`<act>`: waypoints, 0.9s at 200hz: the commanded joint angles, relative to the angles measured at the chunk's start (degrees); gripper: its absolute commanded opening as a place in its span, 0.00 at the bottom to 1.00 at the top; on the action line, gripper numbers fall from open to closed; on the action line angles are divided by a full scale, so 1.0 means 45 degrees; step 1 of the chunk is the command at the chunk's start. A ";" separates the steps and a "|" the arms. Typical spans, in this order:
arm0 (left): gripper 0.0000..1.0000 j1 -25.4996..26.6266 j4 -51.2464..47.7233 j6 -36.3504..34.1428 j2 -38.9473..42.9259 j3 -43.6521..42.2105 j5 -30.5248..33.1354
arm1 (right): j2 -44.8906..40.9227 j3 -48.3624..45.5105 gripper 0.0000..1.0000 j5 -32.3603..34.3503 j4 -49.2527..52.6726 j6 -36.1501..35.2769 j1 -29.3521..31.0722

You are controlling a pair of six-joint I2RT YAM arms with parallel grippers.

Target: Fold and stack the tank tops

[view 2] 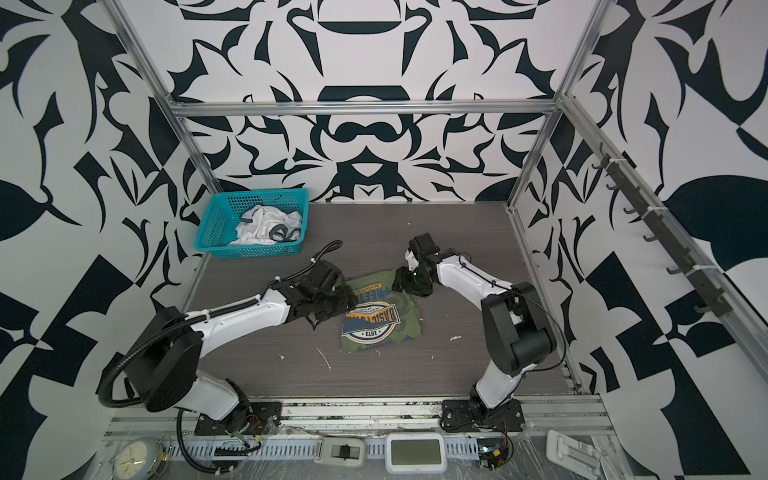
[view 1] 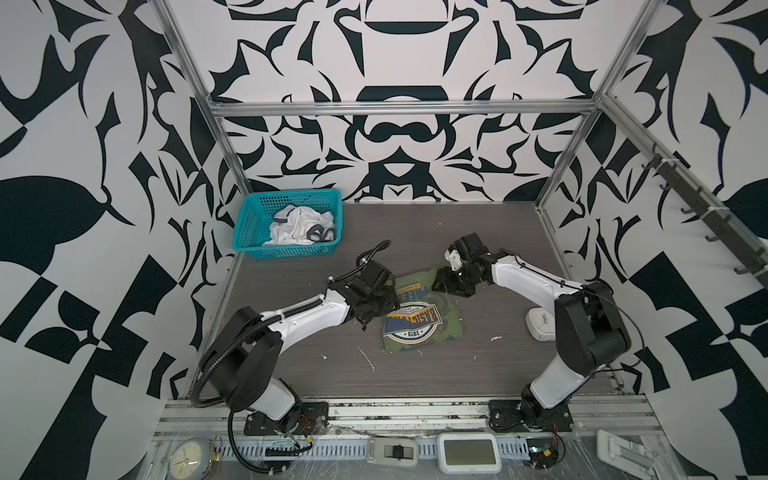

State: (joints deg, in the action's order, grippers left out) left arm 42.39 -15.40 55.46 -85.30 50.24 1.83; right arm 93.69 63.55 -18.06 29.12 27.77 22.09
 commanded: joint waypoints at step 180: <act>0.74 -0.0935 -0.1046 -0.0633 -0.1879 0.2105 0.2064 | 0.2734 0.2586 0.35 0.0759 -0.0162 -0.0700 0.0170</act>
State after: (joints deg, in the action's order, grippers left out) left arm 38.24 -16.60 52.45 -98.35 61.28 8.08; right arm 106.17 72.60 -16.40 28.03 25.15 22.55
